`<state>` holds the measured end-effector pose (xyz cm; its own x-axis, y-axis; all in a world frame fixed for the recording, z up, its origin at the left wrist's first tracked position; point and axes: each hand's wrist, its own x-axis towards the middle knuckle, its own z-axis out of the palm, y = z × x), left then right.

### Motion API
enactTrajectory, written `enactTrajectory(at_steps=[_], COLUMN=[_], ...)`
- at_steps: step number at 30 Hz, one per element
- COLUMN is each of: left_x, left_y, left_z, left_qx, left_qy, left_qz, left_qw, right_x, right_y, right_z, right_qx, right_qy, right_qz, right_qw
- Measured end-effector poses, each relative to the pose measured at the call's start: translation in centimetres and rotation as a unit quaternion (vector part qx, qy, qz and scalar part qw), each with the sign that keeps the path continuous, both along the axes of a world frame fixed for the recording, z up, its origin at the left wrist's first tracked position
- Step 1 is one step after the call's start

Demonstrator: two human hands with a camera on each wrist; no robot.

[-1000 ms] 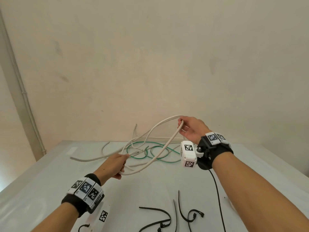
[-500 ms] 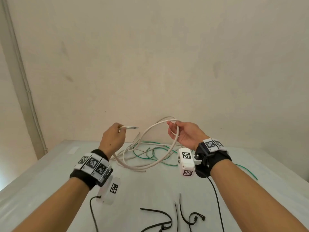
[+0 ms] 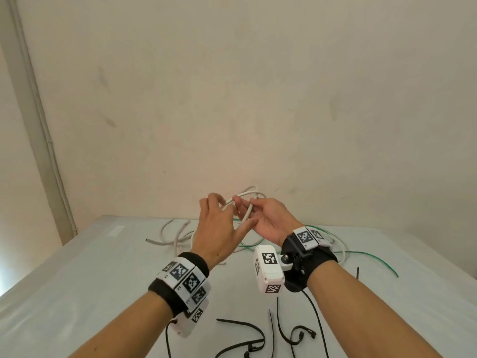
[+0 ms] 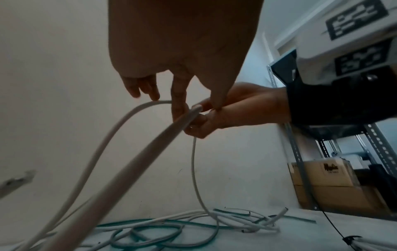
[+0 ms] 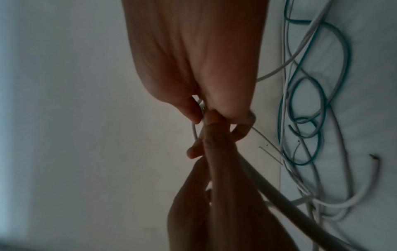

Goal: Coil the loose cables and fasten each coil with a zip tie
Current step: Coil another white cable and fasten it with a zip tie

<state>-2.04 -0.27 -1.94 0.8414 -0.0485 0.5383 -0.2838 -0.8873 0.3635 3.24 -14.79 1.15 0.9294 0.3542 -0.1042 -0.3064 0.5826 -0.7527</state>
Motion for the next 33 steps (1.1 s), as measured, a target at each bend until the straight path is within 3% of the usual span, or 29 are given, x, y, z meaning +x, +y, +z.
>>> enactTrajectory(at_steps=[4, 7, 9, 13, 19, 22, 28, 33], left_x=[1.2, 1.4, 0.9, -0.2, -2.1, -2.5, -2.1, -1.8], left_y=[0.6, 1.9, 3.5, 7.8, 11.1, 12.6, 14.1, 11.2], left_z=[0.0, 0.8, 1.7, 4.3, 7.4, 7.9, 6.9, 8.1], left_qx=[0.078, -0.002, 0.003, 0.016, -0.039, -0.075, -0.109, -0.067], left_qy=[0.042, 0.11, 0.126, 0.093, 0.059, 0.057, 0.131, 0.098], left_qz=[-0.076, -0.132, -0.144, -0.124, -0.086, -0.085, -0.073, -0.087], left_qw=[0.993, 0.985, 0.982, 0.988, 0.994, 0.992, 0.983, 0.989], right_x=[-0.1, 0.6, 1.4, 2.5, 3.0, 3.1, 2.6, 1.9], right_y=[-1.4, -2.2, -3.1, -3.7, -1.7, -1.4, -0.5, 0.4], right_z=[0.0, 0.3, 0.4, 0.1, -0.6, -0.8, 0.6, 1.9], right_qx=[-0.066, -0.089, -0.059, -0.04, 0.0, -0.03, -0.211, -0.268], right_qy=[-0.012, -0.003, 0.023, 0.055, 0.094, 0.097, -0.014, -0.16], right_qz=[0.008, -0.023, -0.053, -0.075, -0.08, -0.074, -0.091, -0.014], right_qw=[0.998, 0.996, 0.997, 0.995, 0.992, 0.992, 0.973, 0.95])
